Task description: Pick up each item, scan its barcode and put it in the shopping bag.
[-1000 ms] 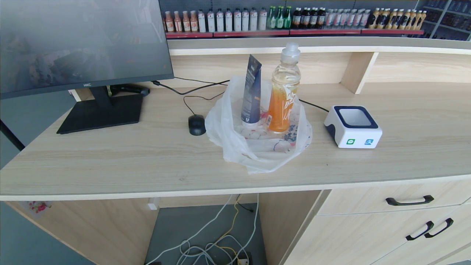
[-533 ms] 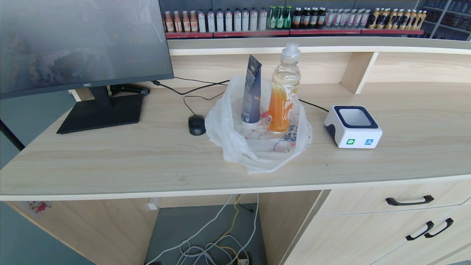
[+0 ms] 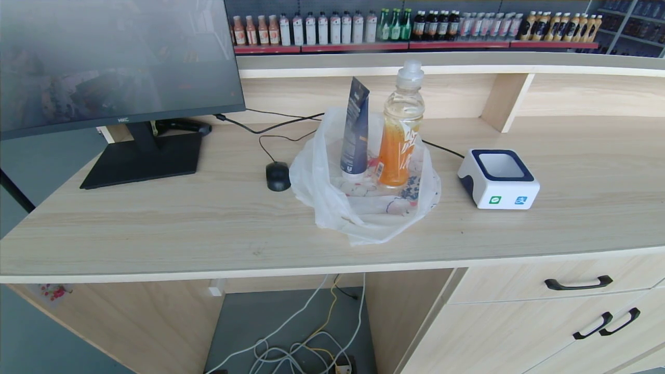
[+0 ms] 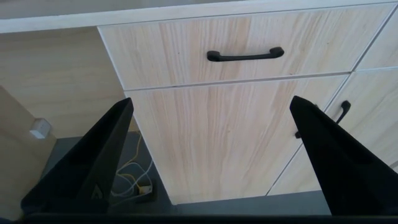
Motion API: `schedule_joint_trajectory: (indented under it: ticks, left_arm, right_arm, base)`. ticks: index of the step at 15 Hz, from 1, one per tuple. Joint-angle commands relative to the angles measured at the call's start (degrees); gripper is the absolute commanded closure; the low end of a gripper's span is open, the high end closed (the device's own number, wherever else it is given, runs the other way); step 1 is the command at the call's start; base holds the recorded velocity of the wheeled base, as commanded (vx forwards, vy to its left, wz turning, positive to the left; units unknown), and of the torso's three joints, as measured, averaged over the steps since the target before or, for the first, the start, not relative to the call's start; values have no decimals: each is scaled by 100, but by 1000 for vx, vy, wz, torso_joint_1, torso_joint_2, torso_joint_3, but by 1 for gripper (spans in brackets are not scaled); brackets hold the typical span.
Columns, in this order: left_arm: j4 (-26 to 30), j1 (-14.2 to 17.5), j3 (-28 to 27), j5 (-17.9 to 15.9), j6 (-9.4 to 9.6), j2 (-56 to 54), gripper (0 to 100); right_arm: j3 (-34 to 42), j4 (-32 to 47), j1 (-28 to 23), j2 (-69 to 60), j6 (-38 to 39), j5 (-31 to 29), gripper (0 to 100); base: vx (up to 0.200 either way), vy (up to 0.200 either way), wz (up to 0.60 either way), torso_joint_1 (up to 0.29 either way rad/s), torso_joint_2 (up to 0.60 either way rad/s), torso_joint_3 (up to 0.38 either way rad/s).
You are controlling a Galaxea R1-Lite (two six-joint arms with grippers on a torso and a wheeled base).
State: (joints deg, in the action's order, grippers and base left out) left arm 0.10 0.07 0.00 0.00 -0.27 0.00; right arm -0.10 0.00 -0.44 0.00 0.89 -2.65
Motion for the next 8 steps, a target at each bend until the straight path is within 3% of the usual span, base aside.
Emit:
schedule_joint_trajectory:
  ticks: [1, 5, 8]
  left_arm:
    - [-1, 1, 0, 0, -8, 0, 0]
    - [-1, 1, 0, 0, 0, 0, 0]
    - [-1, 1, 0, 0, 0, 0, 0]
  right_arm:
    - [1, 0, 0, 9, -1, 1, 0]
    - [1, 0, 0, 9, -1, 1, 0]
    - [1, 0, 0, 9, -1, -8, 0]
  base:
    - [0, 0, 0, 0, 0, 0]
    - [0, 0, 0, 0, 0, 0]
    - [0, -200, 0, 4, 2, 1]
